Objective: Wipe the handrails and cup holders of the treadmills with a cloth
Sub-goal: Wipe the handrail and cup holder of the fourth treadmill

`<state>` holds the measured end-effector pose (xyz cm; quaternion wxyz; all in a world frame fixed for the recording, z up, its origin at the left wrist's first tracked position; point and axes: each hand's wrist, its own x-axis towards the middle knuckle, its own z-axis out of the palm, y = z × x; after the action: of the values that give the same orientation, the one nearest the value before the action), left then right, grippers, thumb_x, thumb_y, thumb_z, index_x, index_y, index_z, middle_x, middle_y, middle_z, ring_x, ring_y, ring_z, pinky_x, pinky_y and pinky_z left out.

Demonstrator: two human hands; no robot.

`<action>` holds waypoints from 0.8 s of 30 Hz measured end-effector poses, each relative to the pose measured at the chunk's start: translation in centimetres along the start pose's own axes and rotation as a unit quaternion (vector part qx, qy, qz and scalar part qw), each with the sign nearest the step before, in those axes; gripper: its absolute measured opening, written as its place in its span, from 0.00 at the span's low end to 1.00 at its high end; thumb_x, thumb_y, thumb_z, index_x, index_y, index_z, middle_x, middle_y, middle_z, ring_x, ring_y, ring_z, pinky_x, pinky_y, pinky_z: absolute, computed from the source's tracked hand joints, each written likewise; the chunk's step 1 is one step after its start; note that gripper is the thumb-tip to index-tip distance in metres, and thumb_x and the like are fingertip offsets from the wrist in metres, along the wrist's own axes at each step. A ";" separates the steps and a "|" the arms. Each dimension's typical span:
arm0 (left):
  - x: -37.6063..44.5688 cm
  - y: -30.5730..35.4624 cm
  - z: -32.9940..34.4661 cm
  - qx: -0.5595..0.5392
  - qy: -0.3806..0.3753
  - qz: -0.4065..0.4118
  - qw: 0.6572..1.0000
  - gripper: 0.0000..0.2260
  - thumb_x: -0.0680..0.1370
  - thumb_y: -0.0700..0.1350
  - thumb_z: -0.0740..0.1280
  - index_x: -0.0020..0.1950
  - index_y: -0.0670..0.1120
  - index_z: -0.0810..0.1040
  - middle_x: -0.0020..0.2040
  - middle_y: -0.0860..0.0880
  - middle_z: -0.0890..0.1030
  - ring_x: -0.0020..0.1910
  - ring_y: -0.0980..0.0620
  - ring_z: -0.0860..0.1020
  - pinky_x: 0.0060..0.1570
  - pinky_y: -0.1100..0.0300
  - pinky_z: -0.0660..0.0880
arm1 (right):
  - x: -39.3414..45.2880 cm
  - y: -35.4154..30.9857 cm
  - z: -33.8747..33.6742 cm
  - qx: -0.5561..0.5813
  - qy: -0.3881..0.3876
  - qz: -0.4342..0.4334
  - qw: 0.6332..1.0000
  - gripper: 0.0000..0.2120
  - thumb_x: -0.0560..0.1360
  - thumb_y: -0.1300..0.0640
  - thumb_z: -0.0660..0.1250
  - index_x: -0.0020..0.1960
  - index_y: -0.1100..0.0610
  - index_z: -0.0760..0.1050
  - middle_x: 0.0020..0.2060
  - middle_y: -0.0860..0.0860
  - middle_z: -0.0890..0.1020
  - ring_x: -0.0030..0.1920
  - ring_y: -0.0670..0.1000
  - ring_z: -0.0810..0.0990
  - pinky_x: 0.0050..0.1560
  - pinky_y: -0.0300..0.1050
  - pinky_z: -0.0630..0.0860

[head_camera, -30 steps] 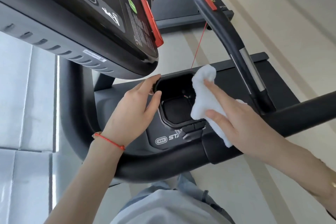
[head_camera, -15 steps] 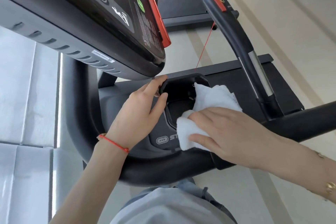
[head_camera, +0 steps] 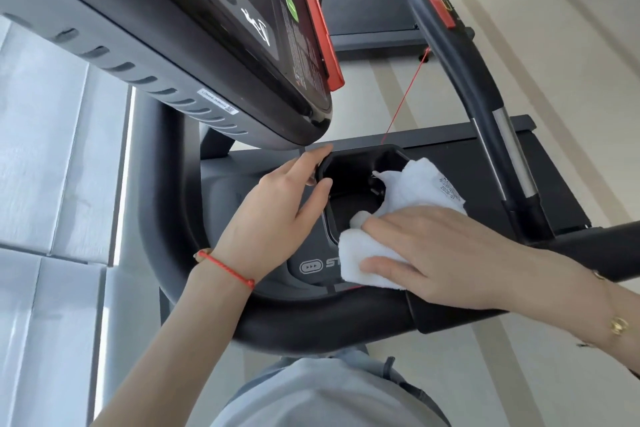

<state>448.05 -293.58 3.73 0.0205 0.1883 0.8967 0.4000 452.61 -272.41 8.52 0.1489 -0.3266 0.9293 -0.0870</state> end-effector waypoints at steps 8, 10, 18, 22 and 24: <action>-0.2 0.2 0.0 0.008 0.005 -0.003 1.000 0.20 0.82 0.50 0.59 0.74 0.52 0.67 0.54 0.52 0.80 0.55 0.57 0.78 0.56 0.52 0.77 | -2.2 1.2 1.8 0.112 0.174 -0.006 0.978 0.13 0.77 0.52 0.60 0.55 0.57 0.78 0.41 0.49 0.81 0.43 0.52 0.78 0.43 0.45 0.74; -0.3 0.2 0.2 0.018 0.011 -0.003 1.000 0.20 0.82 0.50 0.59 0.75 0.51 0.67 0.53 0.52 0.80 0.53 0.56 0.78 0.55 0.52 0.77 | -2.8 1.5 2.3 0.112 0.243 -0.010 0.964 0.11 0.77 0.57 0.62 0.54 0.60 0.80 0.43 0.50 0.82 0.45 0.51 0.80 0.46 0.46 0.76; -0.4 0.9 1.1 0.046 0.040 -0.018 0.998 0.20 0.82 0.47 0.59 0.75 0.51 0.67 0.50 0.52 0.80 0.48 0.54 0.77 0.50 0.55 0.75 | -2.8 2.9 -0.2 0.105 0.547 0.108 0.824 0.11 0.78 0.52 0.69 0.58 0.55 0.75 0.42 0.38 0.75 0.41 0.35 0.73 0.46 0.23 0.67; -0.7 1.6 1.7 0.055 0.054 -0.034 0.996 0.20 0.83 0.46 0.58 0.76 0.50 0.66 0.45 0.55 0.73 0.49 0.51 0.75 0.47 0.58 0.70 | -0.5 3.0 -0.4 0.127 0.445 0.147 0.874 0.17 0.79 0.48 0.66 0.64 0.54 0.73 0.50 0.42 0.76 0.50 0.38 0.72 0.53 0.27 0.67; -0.8 1.9 1.9 0.053 0.058 -0.038 0.996 0.20 0.83 0.45 0.58 0.76 0.50 0.65 0.45 0.55 0.72 0.50 0.48 0.76 0.48 0.55 0.72 | 0.3 2.6 0.8 0.178 0.313 0.163 0.918 0.22 0.78 0.44 0.62 0.69 0.51 0.69 0.61 0.45 0.76 0.63 0.43 0.71 0.60 0.35 0.65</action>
<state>449.78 -291.37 3.71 -0.0266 0.1310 0.9229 0.3612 451.16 -270.65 7.04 -0.0821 -0.0951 0.9377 -0.3239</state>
